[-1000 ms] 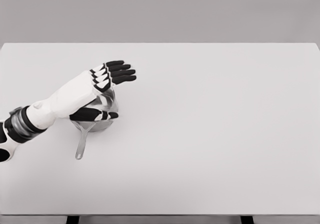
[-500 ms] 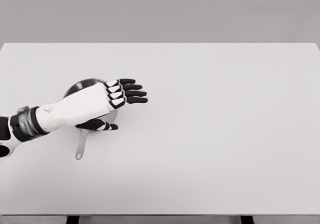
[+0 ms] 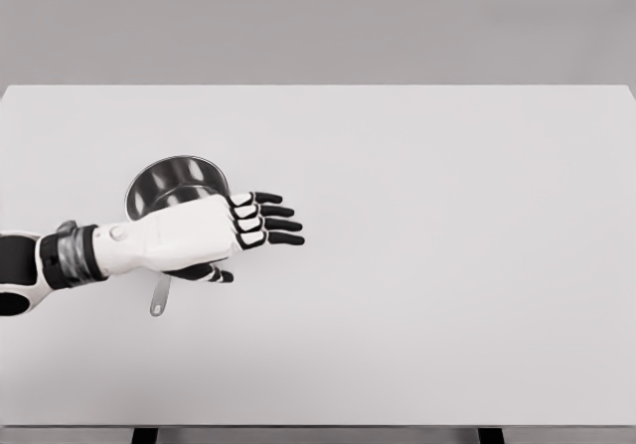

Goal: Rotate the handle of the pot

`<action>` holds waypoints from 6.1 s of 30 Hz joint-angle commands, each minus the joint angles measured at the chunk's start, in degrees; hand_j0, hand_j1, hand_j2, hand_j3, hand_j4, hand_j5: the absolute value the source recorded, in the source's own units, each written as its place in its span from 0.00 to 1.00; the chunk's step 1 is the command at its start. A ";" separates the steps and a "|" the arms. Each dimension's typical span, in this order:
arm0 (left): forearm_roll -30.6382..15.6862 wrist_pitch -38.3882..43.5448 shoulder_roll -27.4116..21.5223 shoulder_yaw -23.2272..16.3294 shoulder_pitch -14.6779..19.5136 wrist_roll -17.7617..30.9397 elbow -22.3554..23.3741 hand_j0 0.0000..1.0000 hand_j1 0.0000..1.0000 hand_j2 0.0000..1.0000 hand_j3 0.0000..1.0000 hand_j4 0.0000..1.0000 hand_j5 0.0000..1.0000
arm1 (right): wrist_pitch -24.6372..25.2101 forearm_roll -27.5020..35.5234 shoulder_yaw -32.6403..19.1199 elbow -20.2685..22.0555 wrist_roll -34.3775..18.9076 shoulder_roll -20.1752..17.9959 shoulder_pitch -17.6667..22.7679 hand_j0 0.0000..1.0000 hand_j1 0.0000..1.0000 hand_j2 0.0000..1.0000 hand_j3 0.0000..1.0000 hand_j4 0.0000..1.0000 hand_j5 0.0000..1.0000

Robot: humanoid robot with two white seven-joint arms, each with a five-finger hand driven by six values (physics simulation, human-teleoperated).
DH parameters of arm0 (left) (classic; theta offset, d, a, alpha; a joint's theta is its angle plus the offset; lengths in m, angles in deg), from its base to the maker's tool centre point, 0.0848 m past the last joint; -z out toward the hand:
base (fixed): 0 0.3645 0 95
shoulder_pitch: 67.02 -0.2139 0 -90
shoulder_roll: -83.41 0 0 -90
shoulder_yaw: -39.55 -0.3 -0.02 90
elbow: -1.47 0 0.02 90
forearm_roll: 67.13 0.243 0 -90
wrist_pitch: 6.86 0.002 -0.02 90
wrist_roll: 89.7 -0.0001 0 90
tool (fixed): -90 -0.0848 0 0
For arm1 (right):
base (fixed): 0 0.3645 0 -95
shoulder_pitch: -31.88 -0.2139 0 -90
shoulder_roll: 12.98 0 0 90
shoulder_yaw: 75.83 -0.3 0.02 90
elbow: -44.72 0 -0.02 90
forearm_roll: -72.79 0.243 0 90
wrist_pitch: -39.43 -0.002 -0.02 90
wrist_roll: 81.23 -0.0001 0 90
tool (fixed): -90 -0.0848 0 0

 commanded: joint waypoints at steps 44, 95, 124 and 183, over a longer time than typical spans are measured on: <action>9.25 -0.03 -4.62 -1.11 0.70 8.56 0.00 1.00 1.00 1.00 1.00 1.00 1.00 | -0.01 -0.02 -0.01 0.00 -0.02 -0.01 0.00 1.00 1.00 1.00 1.00 1.00 1.00; -1.56 -0.03 -12.80 -0.50 2.64 4.17 -0.09 1.00 1.00 1.00 1.00 1.00 1.00 | -0.01 -0.02 -0.01 0.00 -0.02 -0.01 0.00 1.00 1.00 1.00 1.00 1.00 1.00; -28.89 -0.03 -13.50 10.66 -10.11 -7.26 -0.18 1.00 1.00 1.00 1.00 1.00 1.00 | -0.01 -0.02 -0.01 0.00 -0.02 -0.01 0.00 1.00 1.00 1.00 1.00 1.00 1.00; -11.05 -0.03 -11.13 26.13 -29.35 -6.73 0.00 1.00 1.00 1.00 1.00 1.00 1.00 | -0.01 -0.02 -0.01 0.00 -0.02 -0.01 0.00 1.00 1.00 1.00 1.00 1.00 1.00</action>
